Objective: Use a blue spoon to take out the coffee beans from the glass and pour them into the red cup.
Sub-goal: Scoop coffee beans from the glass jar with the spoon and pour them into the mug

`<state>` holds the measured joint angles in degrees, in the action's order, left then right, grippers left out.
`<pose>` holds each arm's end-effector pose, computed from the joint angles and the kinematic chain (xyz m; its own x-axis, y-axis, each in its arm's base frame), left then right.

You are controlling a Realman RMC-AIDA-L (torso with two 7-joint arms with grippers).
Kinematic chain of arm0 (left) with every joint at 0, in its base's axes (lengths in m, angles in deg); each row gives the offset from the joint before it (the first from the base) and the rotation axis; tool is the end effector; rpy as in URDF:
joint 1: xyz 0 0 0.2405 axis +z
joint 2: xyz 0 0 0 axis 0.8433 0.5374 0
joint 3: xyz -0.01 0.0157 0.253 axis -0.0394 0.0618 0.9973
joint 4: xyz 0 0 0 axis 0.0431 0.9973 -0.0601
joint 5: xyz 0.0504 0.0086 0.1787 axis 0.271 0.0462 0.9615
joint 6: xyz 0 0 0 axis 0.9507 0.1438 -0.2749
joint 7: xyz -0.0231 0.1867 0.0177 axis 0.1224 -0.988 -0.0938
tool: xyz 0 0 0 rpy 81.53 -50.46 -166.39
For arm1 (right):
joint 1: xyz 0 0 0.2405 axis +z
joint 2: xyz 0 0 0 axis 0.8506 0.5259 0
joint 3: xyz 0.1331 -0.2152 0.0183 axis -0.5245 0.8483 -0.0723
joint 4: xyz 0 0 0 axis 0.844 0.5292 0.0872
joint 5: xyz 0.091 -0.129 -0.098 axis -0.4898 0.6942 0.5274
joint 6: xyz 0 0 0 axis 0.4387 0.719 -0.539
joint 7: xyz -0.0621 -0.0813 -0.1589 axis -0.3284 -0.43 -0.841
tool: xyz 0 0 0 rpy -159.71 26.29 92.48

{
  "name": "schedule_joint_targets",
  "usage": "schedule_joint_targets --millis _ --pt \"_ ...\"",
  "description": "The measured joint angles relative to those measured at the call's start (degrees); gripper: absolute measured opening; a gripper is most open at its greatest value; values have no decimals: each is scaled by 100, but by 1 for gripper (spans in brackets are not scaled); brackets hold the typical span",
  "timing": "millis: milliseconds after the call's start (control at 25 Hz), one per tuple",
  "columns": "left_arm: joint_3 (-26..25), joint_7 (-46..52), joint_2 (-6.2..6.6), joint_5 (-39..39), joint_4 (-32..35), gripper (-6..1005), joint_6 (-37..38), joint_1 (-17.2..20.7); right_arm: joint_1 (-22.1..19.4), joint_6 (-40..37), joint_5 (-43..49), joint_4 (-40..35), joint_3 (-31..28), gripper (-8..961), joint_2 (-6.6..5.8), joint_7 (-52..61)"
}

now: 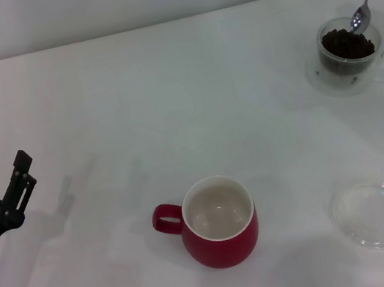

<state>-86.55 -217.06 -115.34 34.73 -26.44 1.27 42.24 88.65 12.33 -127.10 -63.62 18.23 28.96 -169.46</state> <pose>-0.2837 0.2810 -0.0404 0.6142 -0.0398 0.7881 0.7002 -0.4331 -0.5676 0.3128 0.4034 0.0834 0.5368 -0.1607 -0.8283 -0.8228 -0.3168 -0.4718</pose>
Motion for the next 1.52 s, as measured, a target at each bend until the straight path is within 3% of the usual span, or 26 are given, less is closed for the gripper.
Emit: schedule_joint_targets --millis 1520 --pt "-27 0 10 -24 34 728 16 -48 -16 -687 -445 547 -52 157 36 -712"
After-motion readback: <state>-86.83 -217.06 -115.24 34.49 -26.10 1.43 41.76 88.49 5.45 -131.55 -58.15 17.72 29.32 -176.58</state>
